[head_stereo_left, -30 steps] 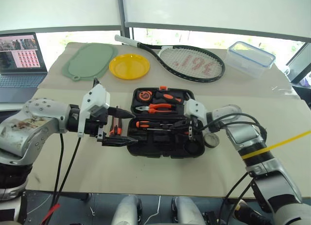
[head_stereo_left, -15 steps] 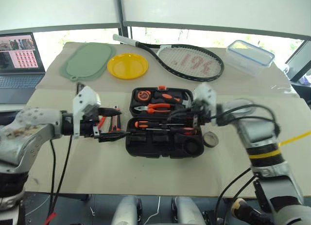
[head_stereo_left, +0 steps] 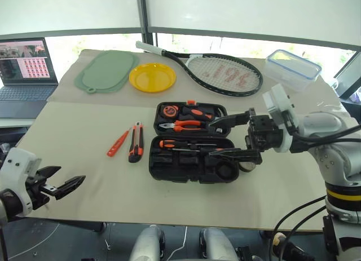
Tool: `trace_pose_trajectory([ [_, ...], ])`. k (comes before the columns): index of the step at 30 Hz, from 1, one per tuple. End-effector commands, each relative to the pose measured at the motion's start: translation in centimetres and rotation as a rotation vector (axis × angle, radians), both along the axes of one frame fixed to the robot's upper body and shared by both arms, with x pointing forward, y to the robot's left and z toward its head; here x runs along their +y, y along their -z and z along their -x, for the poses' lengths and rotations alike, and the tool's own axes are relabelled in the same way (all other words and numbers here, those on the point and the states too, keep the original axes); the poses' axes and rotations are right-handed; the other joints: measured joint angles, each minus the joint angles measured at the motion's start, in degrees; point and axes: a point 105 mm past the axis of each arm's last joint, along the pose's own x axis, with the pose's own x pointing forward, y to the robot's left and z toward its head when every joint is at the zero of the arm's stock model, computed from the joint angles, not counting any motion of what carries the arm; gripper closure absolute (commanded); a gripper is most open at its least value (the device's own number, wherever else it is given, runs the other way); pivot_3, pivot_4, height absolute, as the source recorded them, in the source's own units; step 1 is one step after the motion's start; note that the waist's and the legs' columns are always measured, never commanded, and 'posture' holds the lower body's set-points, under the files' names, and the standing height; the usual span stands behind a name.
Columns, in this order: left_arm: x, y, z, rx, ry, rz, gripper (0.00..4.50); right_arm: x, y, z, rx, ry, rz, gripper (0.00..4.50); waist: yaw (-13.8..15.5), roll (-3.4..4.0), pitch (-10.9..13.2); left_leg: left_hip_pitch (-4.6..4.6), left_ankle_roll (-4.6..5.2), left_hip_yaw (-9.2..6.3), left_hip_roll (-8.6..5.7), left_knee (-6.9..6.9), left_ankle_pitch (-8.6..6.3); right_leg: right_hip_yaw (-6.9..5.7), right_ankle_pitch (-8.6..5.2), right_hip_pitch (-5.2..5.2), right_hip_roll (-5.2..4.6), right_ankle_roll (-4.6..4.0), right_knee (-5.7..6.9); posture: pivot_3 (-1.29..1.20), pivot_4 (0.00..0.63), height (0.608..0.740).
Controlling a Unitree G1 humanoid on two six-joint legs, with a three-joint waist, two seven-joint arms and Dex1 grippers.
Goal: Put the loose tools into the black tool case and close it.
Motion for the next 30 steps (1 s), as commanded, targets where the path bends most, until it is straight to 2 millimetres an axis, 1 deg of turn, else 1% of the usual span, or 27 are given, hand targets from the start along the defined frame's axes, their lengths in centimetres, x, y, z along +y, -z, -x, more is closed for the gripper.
trace_pose_trajectory([
  [1, -1.5, -0.6, -2.7, 0.060, 0.064, -0.042, 0.00, 0.0, -1.1, 0.7, -0.059, 0.005, -0.014, 0.02, 0.3, -0.05, 0.0, -0.01, -0.01, -0.01, 0.00, 0.00, 0.01, -0.01, 0.07, 0.03, 0.02, 0.07, 0.00, 0.00, 0.150, 0.738],
  [3, -1.1, -0.2, -4.0, 0.138, 0.046, -0.072, 0.00, 0.0, -1.2, 1.0, -0.063, 0.000, -0.012, 0.02, 0.1, -0.06, 0.0, -0.04, 0.03, 0.01, -0.03, 0.00, 0.07, 0.01, 0.17, 0.09, 0.08, 0.22, 0.06, 0.00, 0.150, 0.738],
  [5, -1.2, -0.4, -5.0, 0.166, 0.042, -0.078, 0.00, 0.0, -1.3, 1.2, -0.065, 0.001, -0.015, 0.02, -0.4, -0.06, 0.0, -0.05, 0.04, 0.07, -0.03, -0.03, 0.07, 0.09, 0.22, 0.04, 0.14, 0.29, 0.06, 0.00, 0.150, 0.738],
  [8, -2.6, -0.8, -6.7, 0.220, 0.120, -0.108, 0.00, 0.2, -1.3, 1.7, -0.067, 0.005, -0.028, 0.02, -0.8, -0.16, 0.0, -0.08, 0.00, 0.13, 0.02, -0.11, 0.04, 0.09, 0.20, -0.05, 0.26, 0.26, 0.04, 0.00, 0.150, 0.738],
  [11, -3.6, -1.0, -9.3, 0.277, 0.149, -0.111, 0.00, 0.8, -0.7, 2.3, -0.077, 0.010, -0.036, 0.02, -0.7, -0.19, 0.1, -0.10, -0.05, 0.14, -0.01, -0.12, 0.05, 0.07, 0.17, -0.06, 0.35, 0.22, 0.05, 0.00, 0.150, 0.738],
  [13, -3.6, -0.7, -11.0, 0.302, 0.137, -0.151, 0.00, 1.0, -0.4, 2.5, -0.098, 0.028, -0.042, 0.02, -0.6, -0.20, 0.1, -0.11, -0.06, 0.11, -0.01, -0.10, 0.05, 0.06, 0.16, -0.04, 0.41, 0.22, 0.06, 0.00, 0.150, 0.738],
  [15, -3.2, -0.2, -12.0, 0.332, 0.144, -0.209, 0.00, 1.1, -0.3, 2.6, -0.104, 0.051, -0.048, 0.02, -0.3, -0.20, 0.1, -0.12, -0.06, 0.15, -0.06, -0.07, 0.06, 0.07, 0.16, -0.02, 0.43, 0.24, 0.06, 0.00, 0.150, 0.738],
  [18, -3.2, 0.1, -13.2, 0.367, 0.163, -0.236, 0.00, 1.1, -0.2, 2.8, -0.107, 0.073, -0.057, 0.02, -0.4, -0.24, 0.1, -0.12, -0.04, 0.26, -0.08, -0.06, 0.05, 0.15, 0.14, -0.05, 0.43, 0.28, 0.05, 0.00, 0.150, 0.738],
  [22, -4.6, 0.4, -14.9, 0.373, 0.236, -0.221, 0.00, 0.9, 0.0, 3.6, -0.106, 0.097, -0.058, 0.02, -0.1, -0.29, 0.1, -0.44, -0.03, 0.25, -0.06, 0.06, 0.05, 0.03, 0.12, -0.20, 0.45, 0.32, 0.05, 0.00, 0.150, 0.738],
  [24, -5.0, 1.0, -15.4, 0.389, 0.276, -0.234, 0.00, 0.8, 0.1, 3.8, -0.105, 0.114, -0.060, 0.02, 0.0, -0.31, 0.1, -0.52, -0.01, 0.23, -0.06, 0.13, 0.05, -0.01, 0.11, -0.21, 0.43, 0.33, 0.03, 0.00, 0.150, 0.738],
  [28, -4.8, 2.0, -15.9, 0.418, 0.306, -0.276, 0.00, 0.8, 0.3, 4.1, -0.101, 0.128, -0.062, 0.02, -0.1, -0.31, 0.1, -0.49, 0.05, 0.10, -0.10, 0.16, 0.02, 0.02, 0.11, -0.15, 0.39, 0.39, 0.03, 0.00, 0.150, 0.738],
  [30, -5.0, 2.3, -15.9, 0.436, 0.332, -0.277, 0.54, 0.8, 0.4, 4.2, -0.100, 0.129, -0.060, 0.00, 0.1, -0.31, 0.1, -0.44, 0.05, 0.07, -0.10, 0.16, 0.03, 0.00, 0.11, -0.11, 0.39, 0.40, 0.06, 0.00, 0.150, 0.738],
])
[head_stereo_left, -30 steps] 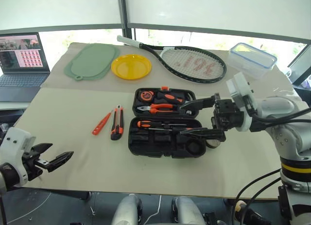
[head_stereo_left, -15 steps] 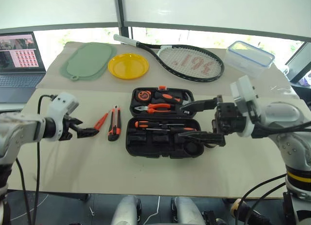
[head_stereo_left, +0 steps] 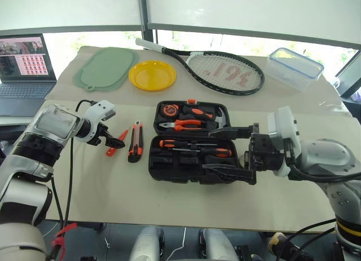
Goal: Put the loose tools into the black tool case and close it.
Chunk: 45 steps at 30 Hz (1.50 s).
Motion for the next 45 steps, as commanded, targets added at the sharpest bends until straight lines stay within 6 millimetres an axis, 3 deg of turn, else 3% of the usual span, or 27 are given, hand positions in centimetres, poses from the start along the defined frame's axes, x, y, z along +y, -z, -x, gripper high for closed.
trace_pose_trajectory([
  [1, -0.1, 0.7, -0.1, 0.041, 0.047, -0.018, 0.81, 0.0, -0.7, 0.6, -0.046, -0.002, -0.001, 0.00, 0.0, 0.00, 0.0, 0.00, 0.00, 0.00, 0.00, 0.00, 0.01, -0.01, 0.00, 0.00, 0.00, 0.00, 0.00, 0.00, 0.150, 0.738],
  [10, 0.6, 1.3, -0.1, 0.055, 0.052, -0.028, 4.08, -0.1, -0.7, 0.5, -0.043, -0.002, 0.009, 0.00, 0.0, 0.00, 0.0, -0.01, 0.08, -0.05, -0.01, 0.03, -0.03, 0.01, -0.01, 0.03, -0.07, 0.07, -0.02, 0.00, 0.150, 0.738],
  [14, 2.0, 0.1, -0.1, 0.007, 0.026, -0.032, 4.08, -0.5, -0.4, 0.4, -0.028, 0.011, 0.014, 0.00, -0.1, 0.00, 0.0, -0.01, 0.08, -0.08, 0.01, 0.04, -0.03, 0.02, -0.01, 0.02, -0.06, 0.07, -0.01, 0.00, 0.150, 0.738],
  [19, 2.1, -3.6, -0.7, -0.153, 0.131, -0.057, 4.08, -1.4, 0.4, 0.5, 0.014, 0.047, 0.041, 0.00, -0.2, -0.08, 0.0, -0.09, 0.08, -0.11, 0.02, 0.04, -0.03, 0.00, -0.01, -0.05, -0.04, 0.06, -0.02, 0.00, 0.150, 0.738],
  [21, 0.5, -5.8, -0.5, -0.229, 0.266, -0.049, 4.08, -2.0, 1.0, 0.5, 0.034, 0.068, 0.066, 0.00, -0.2, -0.08, 0.0, -0.12, 0.08, -0.11, 0.02, 0.04, -0.03, 0.00, -0.01, -0.08, -0.05, 0.06, -0.02, 0.00, 0.150, 0.738],
  [23, -2.5, -8.0, 0.4, -0.305, 0.482, -0.033, 4.08, -2.9, 1.7, 0.6, 0.058, 0.093, 0.096, 0.00, 0.2, -0.17, 0.1, -0.14, 0.08, -0.12, 0.05, 0.04, -0.03, -0.02, -0.01, -0.05, -0.07, 0.07, -0.05, 0.00, 0.150, 0.738],
  [25, -7.4, -9.3, 2.3, -0.363, 0.761, 0.022, 4.08, -3.9, 2.5, 0.4, 0.077, 0.143, 0.122, 0.00, 0.8, -0.17, 0.1, -0.22, 0.11, -0.20, 0.05, 0.14, -0.06, -0.11, 0.00, -0.01, -0.12, 0.09, -0.09, 0.00, 0.150, 0.738],
  [28, -11.1, -8.1, 4.2, -0.310, 0.936, 0.041, 4.08, -4.4, 2.7, 0.2, 0.089, 0.185, 0.105, 0.00, 1.3, -0.16, 0.1, -0.23, 0.27, -0.18, 0.01, 0.40, -0.15, -0.04, 0.05, 0.12, -0.19, 0.24, -0.12, 0.00, 0.150, 0.738],
  [33, -14.7, -5.7, 4.6, -0.242, 1.024, 0.001, 4.08, -4.1, 2.7, 0.4, 0.091, 0.204, 0.082, 0.00, 0.4, -0.15, 0.1, -0.16, 0.27, -0.16, -0.04, 0.49, -0.15, 0.13, 0.12, 0.12, 0.01, 0.31, -0.04, 0.00, 0.150, 0.738],
  [45, -16.6, -1.9, 3.6, -0.076, 0.983, -0.124, 4.08, -4.3, 2.7, 0.7, 0.100, 0.288, 0.030, 0.00, -0.1, -0.16, 0.1, -0.19, 0.28, -0.18, -0.07, 0.50, -0.15, 0.17, 0.11, 0.10, 0.01, 0.33, -0.05, 0.00, 0.150, 0.738],
])
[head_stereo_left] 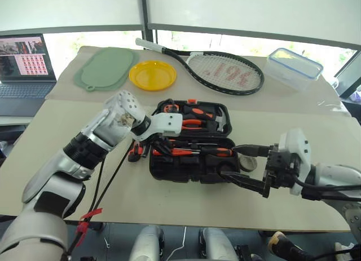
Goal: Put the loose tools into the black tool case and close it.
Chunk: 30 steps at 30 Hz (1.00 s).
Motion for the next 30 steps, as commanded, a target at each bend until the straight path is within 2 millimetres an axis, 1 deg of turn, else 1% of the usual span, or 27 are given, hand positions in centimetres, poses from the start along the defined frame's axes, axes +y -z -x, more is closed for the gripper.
trace_pose_trajectory([
  [1, -0.4, 0.1, -0.9, -0.030, -0.021, -0.049, 4.08, 0.1, -0.9, 0.5, -0.038, 0.013, -0.012, 0.00, 0.1, 0.00, 0.0, 0.00, 0.00, 0.00, -0.01, 0.00, 0.00, 0.00, 0.00, 0.01, 0.00, 0.00, 0.00, 0.00, 0.150, 0.738],
  [7, -1.1, 1.3, -1.3, 0.009, -0.050, -0.066, 4.08, 0.2, -0.7, 0.3, -0.040, 0.029, -0.015, 0.00, 0.0, 0.00, 0.0, 0.01, 0.01, -0.01, -0.01, 0.01, 0.00, 0.01, 0.00, 0.01, -0.01, 0.01, 0.00, 0.00, 0.150, 0.738],
  [10, -1.6, 1.7, -1.2, 0.041, -0.054, -0.061, 4.08, 0.3, -0.8, 0.2, -0.043, 0.031, -0.016, 0.00, 0.1, 0.00, 0.0, 0.00, 0.01, -0.01, -0.02, 0.01, 0.00, 0.01, 0.00, 0.01, -0.01, 0.01, 0.00, 0.00, 0.150, 0.738],
  [16, -1.4, 2.2, -0.9, 0.062, -0.050, -0.093, 4.08, 0.2, -0.9, 0.0, -0.049, 0.039, -0.019, 0.00, 0.2, 0.01, 0.0, 0.01, 0.02, -0.02, -0.02, 0.02, -0.01, 0.01, 0.01, 0.02, -0.03, 0.01, 0.00, 0.00, 0.150, 0.738],
  [18, -1.4, 2.0, -0.9, 0.064, -0.050, -0.083, 3.07, 0.2, -0.9, -0.1, -0.050, 0.040, -0.021, 0.00, 0.1, 0.01, 0.0, 0.01, 0.02, -0.02, -0.01, 0.02, -0.01, 0.01, 0.01, 0.02, -0.03, 0.01, 0.00, 0.00, 0.150, 0.738],
  [19, -1.4, 1.6, -0.6, 0.078, -0.048, -0.067, 2.84, 0.2, -0.9, -0.1, -0.049, 0.040, -0.021, 0.00, 0.0, 0.01, 0.0, 0.01, 0.02, -0.02, -0.01, 0.02, -0.01, 0.01, 0.01, 0.02, -0.03, 0.01, 0.00, 0.00, 0.150, 0.738],
  [22, -1.1, -0.3, 0.1, 0.116, -0.044, -0.008, 1.69, 0.3, -0.9, -0.1, -0.047, 0.036, -0.024, 0.00, 0.0, 0.01, 0.0, -0.02, 0.02, -0.02, 0.00, 0.02, -0.01, 0.02, 0.01, -0.03, -0.02, 0.01, 0.01, 0.00, 0.150, 0.738],
  [23, -1.0, -0.9, 0.3, 0.122, -0.041, 0.009, 1.44, 0.3, -0.9, 0.0, -0.046, 0.035, -0.025, 0.00, 0.0, 0.01, 0.0, -0.03, 0.02, -0.02, 0.01, 0.02, -0.01, 0.01, 0.01, -0.04, -0.01, 0.01, 0.02, 0.00, 0.150, 0.738],
  [24, -0.7, -1.6, 0.7, 0.130, -0.039, 0.028, 1.00, 0.3, -0.8, 0.0, -0.043, 0.033, -0.023, 0.00, 0.0, 0.01, 0.0, -0.03, 0.02, -0.02, 0.04, 0.02, -0.01, 0.01, 0.00, -0.04, -0.01, 0.01, 0.02, 0.00, 0.150, 0.738],
  [27, 0.4, -3.5, 1.8, 0.154, -0.048, 0.082, 1.00, 0.1, -0.7, -0.1, -0.036, 0.032, -0.014, 0.00, -0.2, 0.02, 0.0, -0.02, 0.02, -0.02, 0.09, 0.00, -0.01, 0.03, 0.00, -0.07, 0.00, 0.00, 0.03, 0.00, 0.150, 0.738],
  [30, 1.2, -4.2, 2.1, 0.138, -0.041, 0.154, 1.00, -0.1, -0.7, -0.2, -0.037, 0.035, -0.008, 0.00, -0.1, 0.03, 0.0, -0.01, 0.02, -0.03, 0.11, 0.00, -0.01, 0.03, 0.00, -0.06, 0.00, 0.00, 0.04, 0.00, 0.150, 0.738],
])
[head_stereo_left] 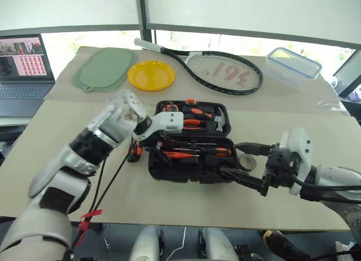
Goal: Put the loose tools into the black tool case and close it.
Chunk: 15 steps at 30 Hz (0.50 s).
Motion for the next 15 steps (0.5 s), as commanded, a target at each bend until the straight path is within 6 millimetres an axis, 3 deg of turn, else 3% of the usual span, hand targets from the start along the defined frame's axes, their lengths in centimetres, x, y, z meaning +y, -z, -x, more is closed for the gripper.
trace_pose_trajectory([
  [1, 0.1, -1.9, 0.5, -0.055, 0.023, 0.121, 1.00, -0.1, -0.8, -0.1, -0.041, -0.005, 0.005, 0.00, 0.1, 0.00, 0.0, 0.02, 0.00, 0.01, -0.01, 0.01, 0.00, 0.00, 0.00, 0.02, -0.02, 0.00, 0.01, 0.00, 0.150, 0.738],
  [2, 0.2, -2.0, 0.4, -0.064, 0.013, 0.138, 1.00, -0.1, -0.9, -0.1, -0.041, -0.006, 0.005, 0.00, 0.3, 0.01, 0.0, 0.02, 0.00, 0.00, -0.02, 0.01, 0.00, -0.01, 0.00, 0.04, -0.04, 0.01, 0.00, 0.00, 0.150, 0.738],
  [5, 0.3, 0.1, 0.4, -0.161, 0.069, 0.275, 1.74, -0.3, -1.1, -0.2, -0.044, -0.010, 0.016, 0.00, 0.3, 0.09, -0.1, 0.05, 0.01, 0.00, -0.04, 0.03, 0.00, -0.01, 0.01, 0.09, -0.08, 0.04, -0.02, 0.00, 0.150, 0.738],
  [8, -0.5, 0.7, -0.6, -0.196, -0.008, 0.449, 2.95, -0.4, -1.2, -0.2, -0.042, -0.013, 0.022, 0.00, 0.2, 0.08, 0.0, 0.07, 0.04, 0.03, -0.03, 0.02, -0.02, 0.01, 0.01, 0.09, -0.10, 0.04, -0.01, 0.00, 0.150, 0.738],
  [12, -0.7, 1.6, -1.6, -0.217, -0.089, 0.530, 4.42, -0.3, -1.3, -0.1, -0.038, -0.021, 0.019, 0.00, 0.7, 0.05, 0.0, -0.08, 0.08, -0.03, -0.03, 0.26, -0.02, -0.10, 0.05, 0.09, -0.08, 0.07, 0.01, 0.00, 0.150, 0.738],
  [15, -0.7, 2.7, -1.7, -0.214, -0.109, 0.551, 4.47, -0.2, -1.2, -0.1, -0.034, -0.024, 0.017, 0.00, 0.3, 0.09, -0.1, -0.04, 0.12, -0.01, -0.04, 0.26, -0.04, -0.04, 0.06, 0.11, -0.09, 0.09, 0.01, 0.00, 0.150, 0.738],
])
